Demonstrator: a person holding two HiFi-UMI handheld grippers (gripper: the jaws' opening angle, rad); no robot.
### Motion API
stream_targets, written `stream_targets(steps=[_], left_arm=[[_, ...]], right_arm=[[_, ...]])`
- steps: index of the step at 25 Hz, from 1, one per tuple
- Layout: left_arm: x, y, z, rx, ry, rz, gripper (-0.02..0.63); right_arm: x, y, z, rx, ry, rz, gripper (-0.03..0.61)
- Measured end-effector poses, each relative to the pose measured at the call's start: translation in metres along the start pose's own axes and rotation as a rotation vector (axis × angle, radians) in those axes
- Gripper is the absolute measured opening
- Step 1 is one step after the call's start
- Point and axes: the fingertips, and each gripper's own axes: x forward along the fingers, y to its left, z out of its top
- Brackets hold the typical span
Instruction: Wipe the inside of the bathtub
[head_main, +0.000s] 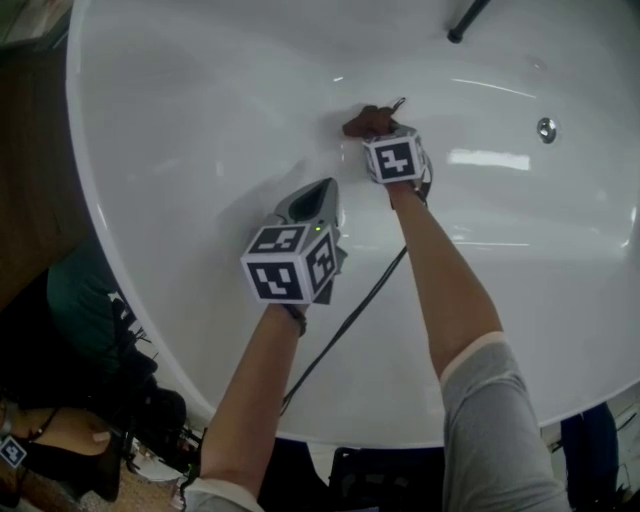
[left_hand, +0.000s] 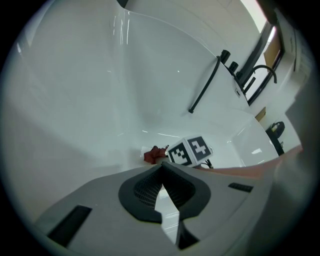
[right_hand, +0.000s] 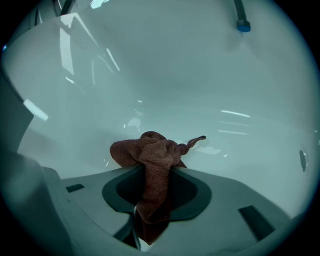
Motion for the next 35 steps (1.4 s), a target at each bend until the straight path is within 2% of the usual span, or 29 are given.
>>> stream_targets(steps=[3,5,10,15,18,22,25,28,31,35], left_arm=[[0.000,0.002,0.001,-0.005,-0.002,0.002,0.006],[0.000,0.003,0.000,-0.006,-0.002,0.002,0.006],[-0.001,0.001,0.000,-0.014,-0.002,-0.005,0.006],[0.002,-0.005,-0.005,-0.017,0.007,-0.014,0.006],[0.006,-0.012,-0.007,-0.012,0.010,-0.021,0.006],[0.009,-0.012,-0.010,-0.012,0.014,-0.019,0.006],[0.008,-0.007,-0.011,-0.015,0.014,-0.014,0.006],[0.007,-0.004,-0.011,-0.017,0.013,-0.009,0.006],[0.006,-0.002,-0.008,-0.020,0.008,-0.006,0.006],[0.005,-0.002,0.001,-0.022,-0.009,-0.001,0.006]], right_arm=[[0.004,-0.015,0.023,0.007,0.002,-0.040,0.130],[0.003,-0.018,0.021,-0.014,0.027,-0.052,0.130],[-0.011,-0.013,-0.031,0.002,0.072,-0.040,0.130],[-0.025,0.004,-0.080,-0.067,0.074,-0.018,0.130],[-0.022,0.001,-0.068,-0.103,0.051,-0.027,0.130],[-0.009,-0.014,-0.019,-0.114,-0.001,-0.059,0.130],[-0.002,-0.025,0.008,-0.100,0.001,-0.080,0.132],[-0.002,-0.020,0.001,-0.090,0.017,-0.090,0.130],[-0.011,0.003,-0.008,-0.138,-0.003,-0.070,0.130],[-0.016,0.042,-0.039,-0.191,0.038,-0.028,0.130]])
